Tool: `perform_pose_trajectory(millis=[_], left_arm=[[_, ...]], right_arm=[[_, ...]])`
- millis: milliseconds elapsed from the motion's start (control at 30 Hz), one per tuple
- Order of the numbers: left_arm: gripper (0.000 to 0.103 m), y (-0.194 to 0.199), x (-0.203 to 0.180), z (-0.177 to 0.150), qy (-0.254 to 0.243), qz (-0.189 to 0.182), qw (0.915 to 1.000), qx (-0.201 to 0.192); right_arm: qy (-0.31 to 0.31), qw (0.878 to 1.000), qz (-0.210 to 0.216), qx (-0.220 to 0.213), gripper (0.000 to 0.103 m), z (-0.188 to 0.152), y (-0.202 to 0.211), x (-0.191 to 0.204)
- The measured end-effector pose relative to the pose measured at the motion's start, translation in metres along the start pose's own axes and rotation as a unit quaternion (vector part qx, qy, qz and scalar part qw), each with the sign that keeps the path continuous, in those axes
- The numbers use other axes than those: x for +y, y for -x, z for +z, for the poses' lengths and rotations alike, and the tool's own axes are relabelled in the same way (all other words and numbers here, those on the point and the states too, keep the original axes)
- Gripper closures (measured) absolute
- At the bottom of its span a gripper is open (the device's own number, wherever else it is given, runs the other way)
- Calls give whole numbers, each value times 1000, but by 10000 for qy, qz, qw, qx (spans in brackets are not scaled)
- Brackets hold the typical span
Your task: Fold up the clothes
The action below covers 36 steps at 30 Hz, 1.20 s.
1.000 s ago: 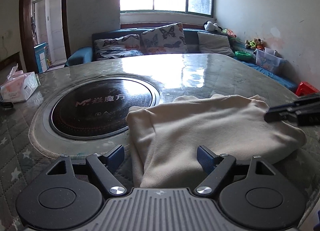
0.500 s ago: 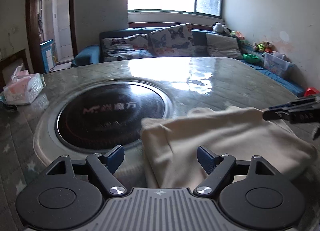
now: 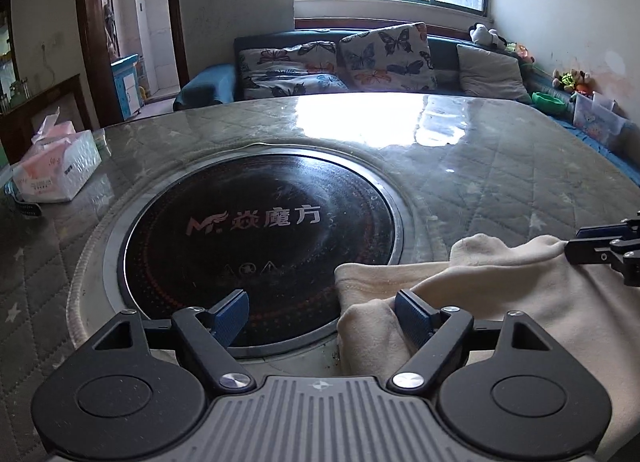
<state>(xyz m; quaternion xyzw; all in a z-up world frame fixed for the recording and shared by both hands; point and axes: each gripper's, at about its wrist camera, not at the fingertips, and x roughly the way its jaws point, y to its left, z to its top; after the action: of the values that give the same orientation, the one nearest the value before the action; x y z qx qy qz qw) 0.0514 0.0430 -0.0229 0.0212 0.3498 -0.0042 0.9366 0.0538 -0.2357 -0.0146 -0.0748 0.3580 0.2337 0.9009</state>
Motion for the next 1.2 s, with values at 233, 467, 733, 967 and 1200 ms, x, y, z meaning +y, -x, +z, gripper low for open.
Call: perform_pose_trajectory(millis=[233, 467, 733, 967, 1200], left_arm=[[20, 5, 1, 2, 53, -32, 10000, -20], [14, 15, 3, 1, 81, -65, 9999, -60], [9, 28, 2, -1, 99, -75, 9999, -114], [0, 42, 4, -3, 147, -67, 9996, -213], [0, 51, 22, -7, 475, 16, 9988, -149]], right_arm=[[161, 9998, 18, -124, 79, 0, 16, 7], [449, 9985, 218, -213, 75, -11, 40, 30], [814, 9950, 501, -288, 74, -22, 63, 58], [1238, 9891, 721, -325, 68, -31, 77, 85], [1855, 9770, 1016, -256, 67, -41, 81, 123]])
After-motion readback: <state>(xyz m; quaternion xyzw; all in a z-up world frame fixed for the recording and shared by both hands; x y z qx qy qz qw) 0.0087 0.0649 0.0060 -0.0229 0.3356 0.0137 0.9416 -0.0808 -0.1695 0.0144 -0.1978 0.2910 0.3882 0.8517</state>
